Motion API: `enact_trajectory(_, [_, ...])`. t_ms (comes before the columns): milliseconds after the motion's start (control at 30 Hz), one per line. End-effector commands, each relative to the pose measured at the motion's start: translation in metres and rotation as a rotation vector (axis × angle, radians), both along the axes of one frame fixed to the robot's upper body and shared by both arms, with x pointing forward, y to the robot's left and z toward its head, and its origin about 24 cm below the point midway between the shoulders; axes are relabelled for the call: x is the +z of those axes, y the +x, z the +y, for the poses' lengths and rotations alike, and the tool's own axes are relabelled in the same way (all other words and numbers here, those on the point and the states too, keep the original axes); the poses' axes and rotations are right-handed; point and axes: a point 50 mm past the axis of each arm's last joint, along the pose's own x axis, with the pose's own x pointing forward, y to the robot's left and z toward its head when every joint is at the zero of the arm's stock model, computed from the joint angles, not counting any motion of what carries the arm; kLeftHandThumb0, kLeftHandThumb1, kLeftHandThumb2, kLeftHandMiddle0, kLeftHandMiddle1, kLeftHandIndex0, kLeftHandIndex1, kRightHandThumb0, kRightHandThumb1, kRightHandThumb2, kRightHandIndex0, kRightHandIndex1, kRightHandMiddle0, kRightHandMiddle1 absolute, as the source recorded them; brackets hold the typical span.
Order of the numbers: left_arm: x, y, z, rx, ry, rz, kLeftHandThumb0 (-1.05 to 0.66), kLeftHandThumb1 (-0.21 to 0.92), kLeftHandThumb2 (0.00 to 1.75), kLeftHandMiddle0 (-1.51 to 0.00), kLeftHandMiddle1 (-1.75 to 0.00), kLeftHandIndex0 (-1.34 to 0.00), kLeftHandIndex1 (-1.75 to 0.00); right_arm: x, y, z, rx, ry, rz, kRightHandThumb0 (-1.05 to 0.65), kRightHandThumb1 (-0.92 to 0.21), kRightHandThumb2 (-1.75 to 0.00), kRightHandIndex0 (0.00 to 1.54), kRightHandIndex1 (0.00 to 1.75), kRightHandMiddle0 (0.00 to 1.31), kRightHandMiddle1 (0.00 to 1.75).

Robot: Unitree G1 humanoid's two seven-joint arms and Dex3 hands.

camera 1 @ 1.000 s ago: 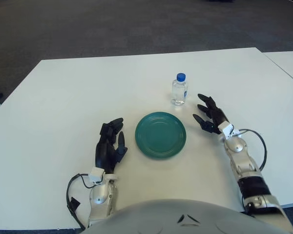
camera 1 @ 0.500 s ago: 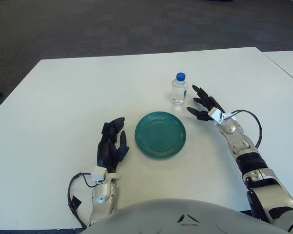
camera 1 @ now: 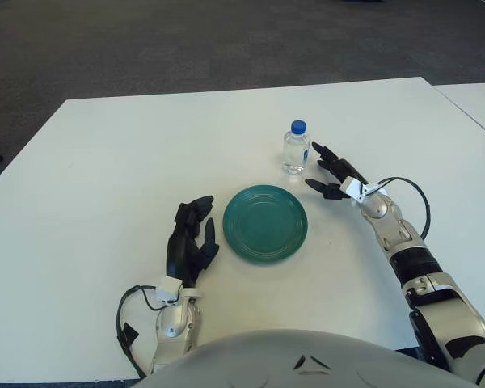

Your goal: Put the bottle into the plate.

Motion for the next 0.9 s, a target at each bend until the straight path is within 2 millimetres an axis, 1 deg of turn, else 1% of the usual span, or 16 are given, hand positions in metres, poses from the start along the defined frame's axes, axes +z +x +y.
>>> enact_trajectory(0, [-0.018,-0.014,-0.013,0.009,-0.052,0.123,-0.74,0.92,0.69,-0.57,-0.85,-0.35,-1.15,-0.001,0.003,0.011,0.047,0.012,0.024,-1.05,-0.92,-0.61,0.00,0.00,0.00,0.00])
enact_trajectory(167, [-0.016,-0.015,-0.014,0.008,-0.047,0.120,-0.75,0.92,0.70,-0.55,-0.84,-0.35,-1.15,-0.001,0.003,0.015,0.053,0.023,0.025,-1.05,-0.92,-0.62,0.00,0.00,0.00,0.00])
enact_trajectory(300, [-0.017,-0.015,-0.014,0.010,-0.051,0.124,-0.74,0.92,0.70,-0.54,-0.84,-0.35,-1.15,0.002,0.002,0.022,0.075,0.024,0.015,-1.05,-0.92,-0.64,0.00,0.00,0.00,0.00])
enact_trajectory(633, [-0.019,-0.014,-0.018,-0.006,-0.015,0.136,-0.75,0.92,0.72,-0.52,-0.83,-0.28,-1.10,0.006,0.004,0.032,0.085,0.016,0.020,-1.05,-0.92,-0.65,0.00,0.00,0.00,0.00])
enact_trajectory(867, [-0.022,-0.016,-0.015,-0.011,0.013,0.147,-0.78,0.92,0.74,-0.51,-0.79,-0.28,-1.10,0.006,0.018,0.035,0.063,0.013,0.036,-1.05,-0.92,-0.66,0.00,0.00,0.00,0.00])
